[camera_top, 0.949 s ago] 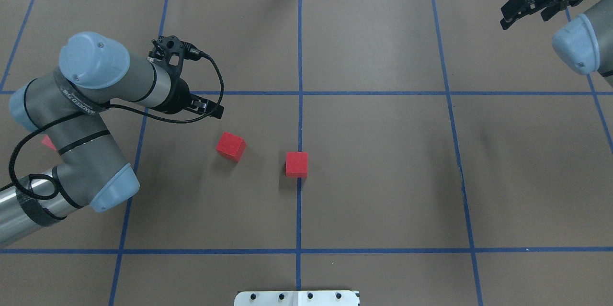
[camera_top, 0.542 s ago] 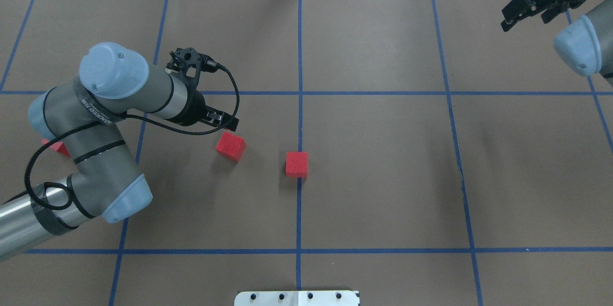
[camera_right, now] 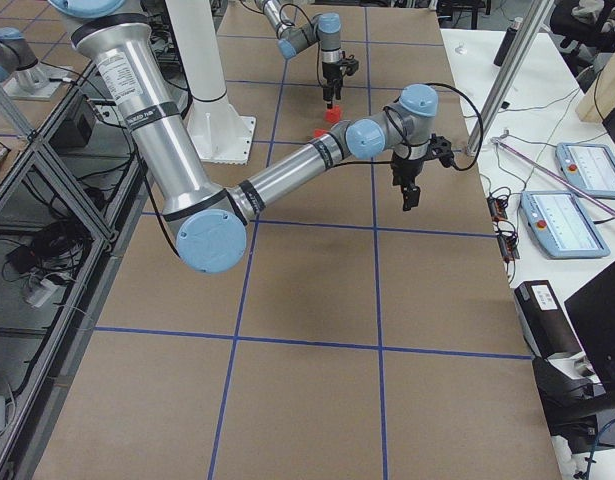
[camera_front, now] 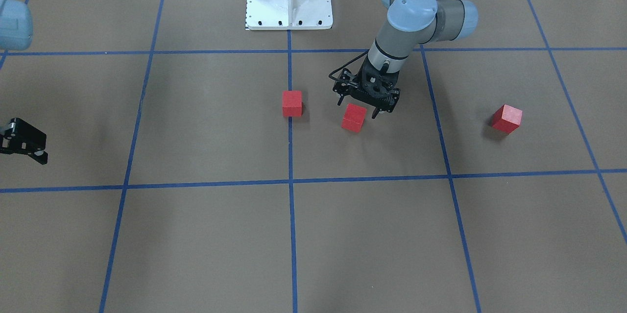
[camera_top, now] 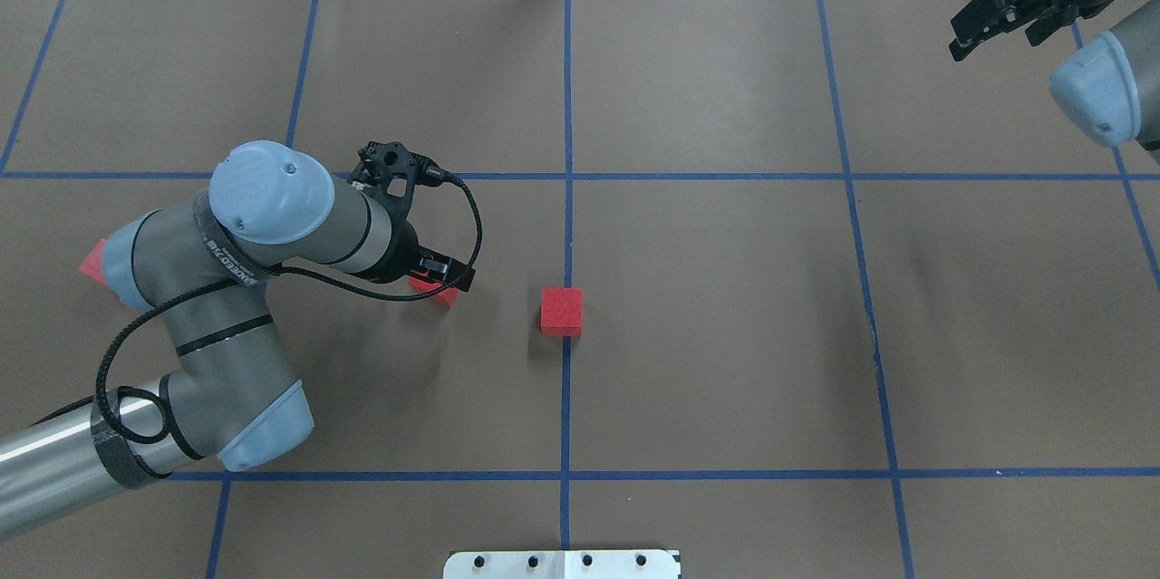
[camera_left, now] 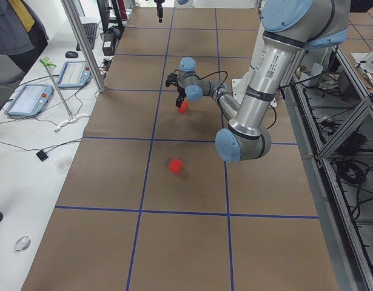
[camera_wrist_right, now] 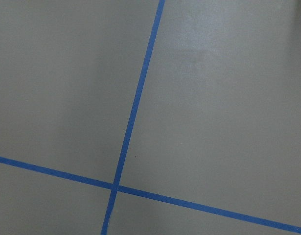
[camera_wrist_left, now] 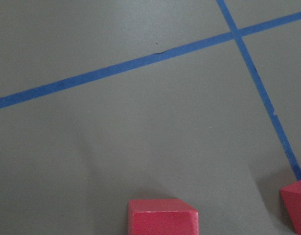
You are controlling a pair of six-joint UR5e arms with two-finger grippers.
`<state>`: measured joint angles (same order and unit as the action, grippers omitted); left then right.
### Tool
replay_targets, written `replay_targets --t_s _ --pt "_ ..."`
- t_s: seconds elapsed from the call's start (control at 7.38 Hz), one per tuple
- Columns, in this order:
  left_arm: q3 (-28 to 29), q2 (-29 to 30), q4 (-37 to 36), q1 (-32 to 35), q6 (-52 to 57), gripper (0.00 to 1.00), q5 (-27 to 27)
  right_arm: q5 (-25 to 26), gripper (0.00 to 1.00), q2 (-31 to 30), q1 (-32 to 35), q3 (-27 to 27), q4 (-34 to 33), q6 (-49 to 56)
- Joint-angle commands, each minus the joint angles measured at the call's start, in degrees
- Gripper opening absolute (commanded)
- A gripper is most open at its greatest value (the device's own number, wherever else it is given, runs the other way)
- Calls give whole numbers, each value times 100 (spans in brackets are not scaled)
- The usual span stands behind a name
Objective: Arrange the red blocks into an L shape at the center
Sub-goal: 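Lower the left gripper onto the middle red cube and grasp it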
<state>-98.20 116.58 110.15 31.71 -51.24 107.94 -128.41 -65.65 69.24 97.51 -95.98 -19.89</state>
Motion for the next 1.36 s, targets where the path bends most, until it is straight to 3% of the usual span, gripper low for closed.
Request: replay_targets --t_s 0.0,1.22 --pt "-15 144 -552 -77 -26 100 -229 0 100 0 2 13 0 -15" --pt "503 515 -670 -95 -9 95 -229 18 100 -18 2 5 -9 -23"
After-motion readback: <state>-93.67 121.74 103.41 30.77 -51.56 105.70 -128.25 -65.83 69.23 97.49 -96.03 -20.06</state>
